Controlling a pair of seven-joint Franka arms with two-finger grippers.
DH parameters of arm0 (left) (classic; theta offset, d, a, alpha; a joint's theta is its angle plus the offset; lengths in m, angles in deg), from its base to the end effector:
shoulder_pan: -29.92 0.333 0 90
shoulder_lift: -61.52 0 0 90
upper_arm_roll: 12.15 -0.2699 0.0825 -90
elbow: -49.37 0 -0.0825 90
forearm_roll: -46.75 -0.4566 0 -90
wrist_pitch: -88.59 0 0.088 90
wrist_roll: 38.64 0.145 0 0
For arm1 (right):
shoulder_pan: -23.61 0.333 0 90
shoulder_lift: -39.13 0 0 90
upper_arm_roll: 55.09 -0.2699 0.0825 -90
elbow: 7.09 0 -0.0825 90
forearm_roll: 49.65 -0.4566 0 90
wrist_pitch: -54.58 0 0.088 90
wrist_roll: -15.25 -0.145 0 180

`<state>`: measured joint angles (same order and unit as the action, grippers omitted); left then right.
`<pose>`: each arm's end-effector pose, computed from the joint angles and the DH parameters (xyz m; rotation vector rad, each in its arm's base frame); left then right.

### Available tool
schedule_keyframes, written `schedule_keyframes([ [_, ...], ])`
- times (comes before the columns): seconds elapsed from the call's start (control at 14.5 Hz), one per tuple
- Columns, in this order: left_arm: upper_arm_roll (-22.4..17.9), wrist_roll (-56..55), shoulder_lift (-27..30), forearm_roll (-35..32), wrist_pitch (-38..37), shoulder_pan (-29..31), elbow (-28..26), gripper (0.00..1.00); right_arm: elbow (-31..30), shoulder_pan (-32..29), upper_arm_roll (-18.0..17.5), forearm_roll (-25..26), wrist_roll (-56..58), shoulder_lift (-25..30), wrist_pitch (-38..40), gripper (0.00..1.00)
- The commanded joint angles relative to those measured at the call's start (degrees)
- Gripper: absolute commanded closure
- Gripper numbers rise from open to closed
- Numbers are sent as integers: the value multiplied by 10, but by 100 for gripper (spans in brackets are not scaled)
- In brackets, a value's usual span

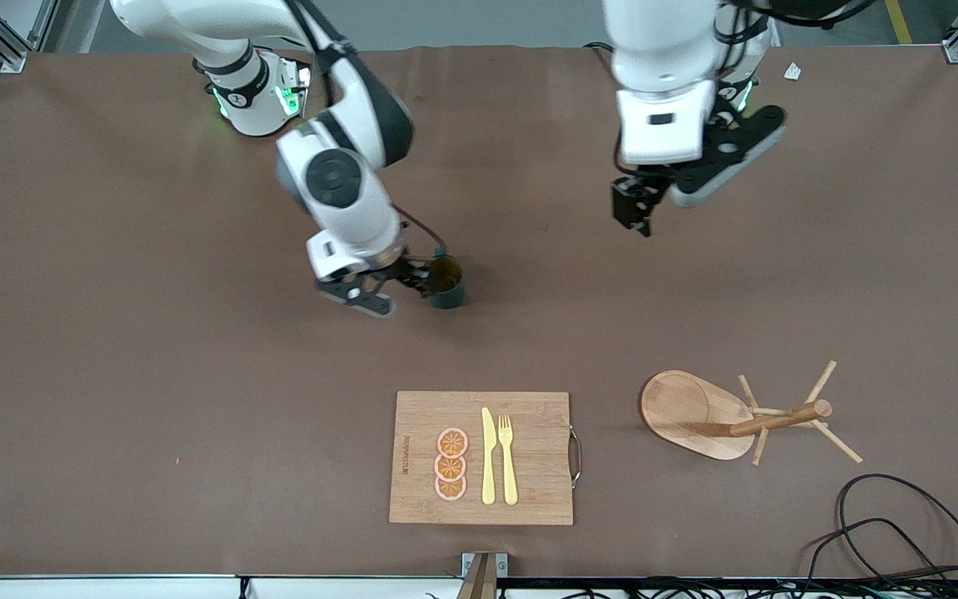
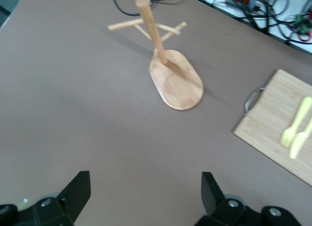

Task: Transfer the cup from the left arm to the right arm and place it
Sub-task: 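Grasp the teal mug rim with the right gripper, then carry the teal mug with the right gripper away from the board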

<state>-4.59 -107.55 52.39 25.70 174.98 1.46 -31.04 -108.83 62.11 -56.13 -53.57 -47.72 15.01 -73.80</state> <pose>0.5684 -0.3400 0.5327 -2.7443 -0.8317 -0.3506 0.5361 0.4476 0.2042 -2.9904 0.6876 0.0320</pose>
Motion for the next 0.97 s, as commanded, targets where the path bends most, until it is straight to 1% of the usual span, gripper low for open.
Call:
schedule_keyframes([
  [0.0,4,85,-3,32,0,52,-10,0,52,32,8,-2,-77,-77,-20,0],
  [0.14,6,147,-3,65,3,96,-8,0,88,41,8,-3,-97,-119,-20,0],
  [0.21,6,170,-3,79,6,108,-3,0,94,41,8,-4,-97,-128,-19,0],
  [0.28,5,193,-4,88,6,115,6,0,94,41,8,-4,-96,-130,-18,7],
  [0.34,5,209,-4,89,6,125,11,0,94,40,7,-5,-92,-132,-17,23],
  [0.41,5,217,-4,90,6,129,11,0,94,40,7,-5,-89,-132,-16,42],
  [0.48,5,225,-2,94,5,135,11,0,94,40,7,-5,-87,-132,-14,65],
  [0.55,5,238,-1,99,5,143,12,0,95,37,7,-5,-83,-131,-12,82],
  [0.62,5,259,-1,99,5,150,12,0,95,34,7,-5,-77,-131,-6,93],
  [0.69,5,280,-1,98,5,153,13,0,95,36,7,-3,-70,-131,-2,98],
  [0.9,6,320,1,102,3,169,13,0,95,20,10,0,-26,-125,22,99],
])
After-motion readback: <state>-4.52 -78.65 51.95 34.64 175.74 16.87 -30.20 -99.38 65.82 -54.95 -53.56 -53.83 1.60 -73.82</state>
